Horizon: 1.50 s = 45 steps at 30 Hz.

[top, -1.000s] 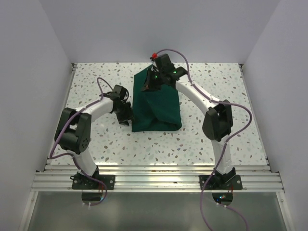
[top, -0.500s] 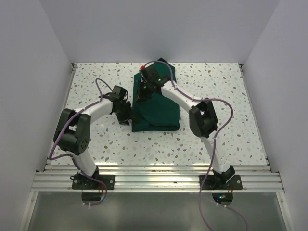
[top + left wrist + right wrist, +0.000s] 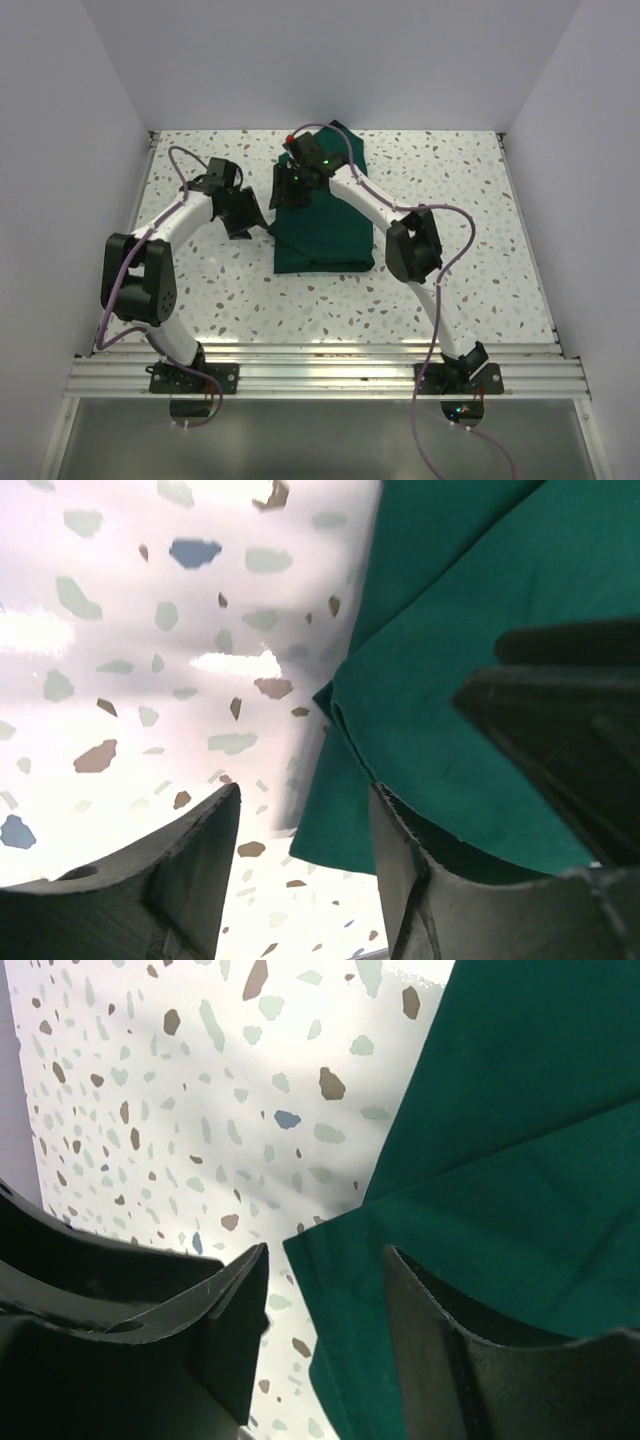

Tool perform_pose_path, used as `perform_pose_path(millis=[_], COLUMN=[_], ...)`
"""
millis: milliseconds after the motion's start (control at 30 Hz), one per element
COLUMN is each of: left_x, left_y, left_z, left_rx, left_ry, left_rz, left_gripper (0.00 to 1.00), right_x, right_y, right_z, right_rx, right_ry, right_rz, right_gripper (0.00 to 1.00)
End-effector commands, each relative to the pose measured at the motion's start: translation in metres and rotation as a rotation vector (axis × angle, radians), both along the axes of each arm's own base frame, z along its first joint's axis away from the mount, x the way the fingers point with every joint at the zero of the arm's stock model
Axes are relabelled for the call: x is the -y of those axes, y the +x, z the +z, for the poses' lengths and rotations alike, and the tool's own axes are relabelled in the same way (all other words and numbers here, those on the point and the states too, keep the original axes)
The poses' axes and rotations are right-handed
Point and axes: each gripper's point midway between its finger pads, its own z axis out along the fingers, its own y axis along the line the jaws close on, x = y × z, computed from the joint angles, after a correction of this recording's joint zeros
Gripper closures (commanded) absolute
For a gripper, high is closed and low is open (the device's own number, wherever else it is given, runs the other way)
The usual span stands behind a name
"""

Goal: Prepare the surgical pack

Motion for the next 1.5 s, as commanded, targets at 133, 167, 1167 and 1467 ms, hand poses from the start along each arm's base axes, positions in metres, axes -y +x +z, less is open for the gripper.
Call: perform_pose_path(millis=[133,167,1167,1467], left_x=[0.005,0.008,0.052,0.051], left_y=[0.031,0.034,0.034,0.029], left_z=[0.039,0.04,-0.025,-0.014], left_rx=[0.098,0.102,-0.033,-0.012], left_ry=[-0.16,-0.174,-0.303,-0.293], left_rz=[-0.031,-0.039,-0.17,-0.179], left_gripper=[0.38,0.38,0.75,0.72], right_x=[0.062,0.076,0.211,0.217], right_y=[-0.017,-0.02,-0.125,-0.159], right_z=[0.065,0.066,-0.022,-0.037], right_rx=[0.016,0.008,-0.348,-0.395], right_ry=[0.002,0.01,0.245,0.233], right_rz=[0.081,0.1,0.006,0.031], right_gripper=[0.48,0.52,1.0,1.0])
